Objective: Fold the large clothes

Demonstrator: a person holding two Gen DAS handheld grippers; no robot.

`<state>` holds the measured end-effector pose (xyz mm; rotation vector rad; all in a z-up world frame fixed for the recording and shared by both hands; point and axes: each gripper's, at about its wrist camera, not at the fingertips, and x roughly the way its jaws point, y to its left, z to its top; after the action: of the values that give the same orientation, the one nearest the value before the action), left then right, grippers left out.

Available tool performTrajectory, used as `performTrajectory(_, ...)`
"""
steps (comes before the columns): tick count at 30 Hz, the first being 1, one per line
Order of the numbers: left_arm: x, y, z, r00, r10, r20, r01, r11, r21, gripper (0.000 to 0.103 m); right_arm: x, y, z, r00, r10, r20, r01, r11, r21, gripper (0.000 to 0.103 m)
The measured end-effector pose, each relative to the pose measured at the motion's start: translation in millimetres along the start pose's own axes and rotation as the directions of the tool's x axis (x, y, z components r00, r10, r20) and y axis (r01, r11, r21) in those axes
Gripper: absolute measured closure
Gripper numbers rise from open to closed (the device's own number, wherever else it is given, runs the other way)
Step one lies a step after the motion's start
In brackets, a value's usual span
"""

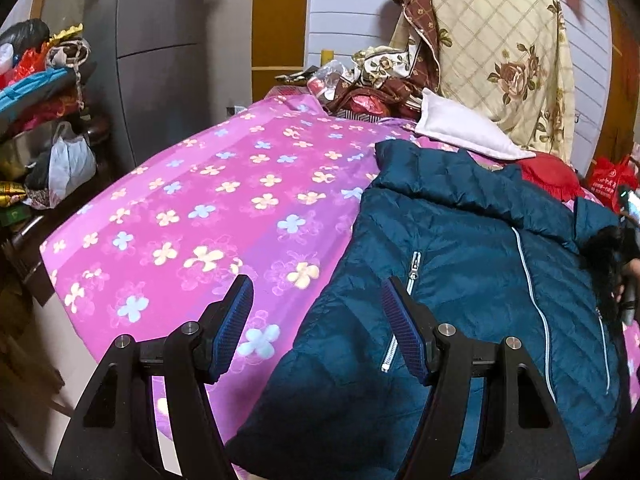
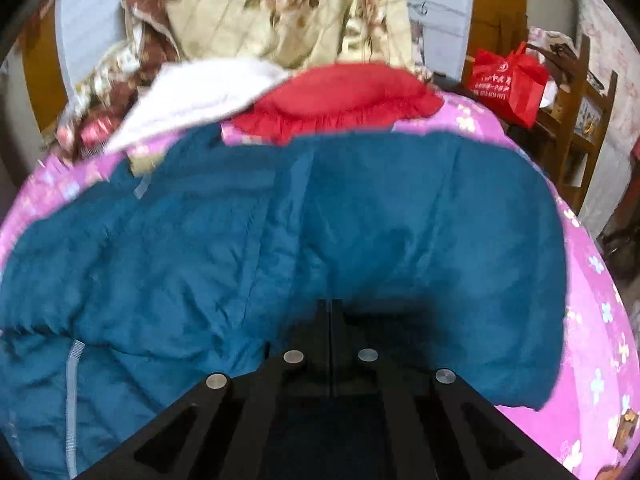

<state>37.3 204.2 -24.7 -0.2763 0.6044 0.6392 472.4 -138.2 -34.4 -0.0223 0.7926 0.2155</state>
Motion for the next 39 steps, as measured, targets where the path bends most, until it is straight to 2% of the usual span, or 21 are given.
performTrajectory(2, 2.6, 0.8, -1.0, 1.0, -0.006, -0.008, 0.006, 1.0, -0.005, 0.036, -26.1, 1.6, 13.4, 0.997, 0.07, 0.046, -0.071, 0.997, 0.028, 0.103)
performTrajectory(4, 3.0, 2.1, -1.7, 1.0, -0.017, -0.009, 0.017, 1.0, -0.01, 0.036, -40.6, 2.2, 27.4, 0.992, 0.099, 0.079, -0.103, 0.993, 0.05, 0.103)
performTrajectory(5, 1.8, 4.2, -2.1, 1.0, -0.026, -0.003, 0.026, 1.0, -0.016, 0.036, -44.7, 5.0, 33.3, 0.994, 0.077, 0.082, -0.081, 0.996, 0.043, 0.103)
performTrajectory(6, 1.1, 5.1, -2.2, 1.0, -0.028, 0.001, 0.028, 0.999, -0.02, 0.036, -41.9, 11.9, 35.5, 0.998, 0.031, 0.061, -0.032, 0.999, 0.014, 0.096)
performTrajectory(7, 1.3, 6.9, -2.9, 0.999, -0.034, 0.003, 0.034, 0.999, -0.024, 0.036, -33.8, 22.0, 37.5, 1.0, -0.014, 0.023, 0.014, 1.0, -0.028, 0.066)
performTrajectory(8, 2.3, 7.2, -3.2, 0.999, -0.04, -0.001, 0.04, 0.999, -0.026, 0.036, -30.8, 27.2, 36.0, 0.999, -0.046, -0.002, 0.046, 0.997, -0.056, 0.047)
performTrajectory(9, 3.6, 8.1, -3.5, 0.999, -0.048, -0.006, 0.048, 0.998, -0.027, 0.036, -32.4, 33.8, 29.6, 0.996, -0.086, 0.009, 0.086, 0.994, -0.071, 0.034)
performTrajectory(10, 5.4, 8.4, -3.1, 0.998, -0.057, -0.009, 0.057, 0.998, -0.025, 0.036, -42.5, 38.0, 17.9, 0.992, -0.118, 0.046, 0.12, 0.991, -0.054, 0.034)
performTrajectory(11, 7.5, 7.5, -2.2, 0.998, -0.061, -0.011, 0.06, 0.998, -0.02, 0.036, -55.9, 40.4, 2.6, 0.991, -0.114, 0.07, 0.116, 0.993, -0.024, 0.034)
performTrajectory(14, 17.9, 0.1, 3.9, 0.996, -0.076, -0.035, 0.076, 0.997, -0.007, 0.036, -98.5, 45.1, -52.5, 0.996, 0.022, 0.088, -0.026, 0.999, 0.041, 0.034)
performTrajectory(16, 20.7, -8.9, 7.8, 0.995, -0.085, -0.052, 0.085, 0.996, 0.004, 0.036, -126.3, 47.8, -89.0, 0.992, 0.06, 0.115, -0.066, 0.997, 0.043, 0.034)
performTrajectory(21, -1.2, -44.7, 14.7, 0.992, -0.115, -0.057, 0.117, 0.992, 0.036, 0.036, -173.5, 58.2, -151.2, 0.981, 0.018, 0.191, -0.017, 1.0, -0.01, 0.034)
performTrajectory(26, -38.6, -92.3, 22.9, 0.989, -0.136, -0.062, 0.141, 0.986, 0.089, 0.036, -201.2, 50.8, -172.9, 0.963, 0.017, 0.271, -0.009, 1.0, -0.029, 0.034)
performTrajectory(33, -64.9, -142.1, 33.6, 0.989, -0.128, -0.067, 0.134, 0.987, 0.092, 0.036, -223.7, 14.3, -173.7, 0.941, -0.007, 0.338, 0.013, 1.0, -0.015, 0.034)
performTrajectory(39, -77.9, -163.3, 25.5, 0.986, -0.144, -0.079, 0.154, 0.979, 0.13, 0.036, -222.3, -20.5, -170.9, 0.95, 0.009, 0.312, -0.043, 0.994, 0.102, 0.032)
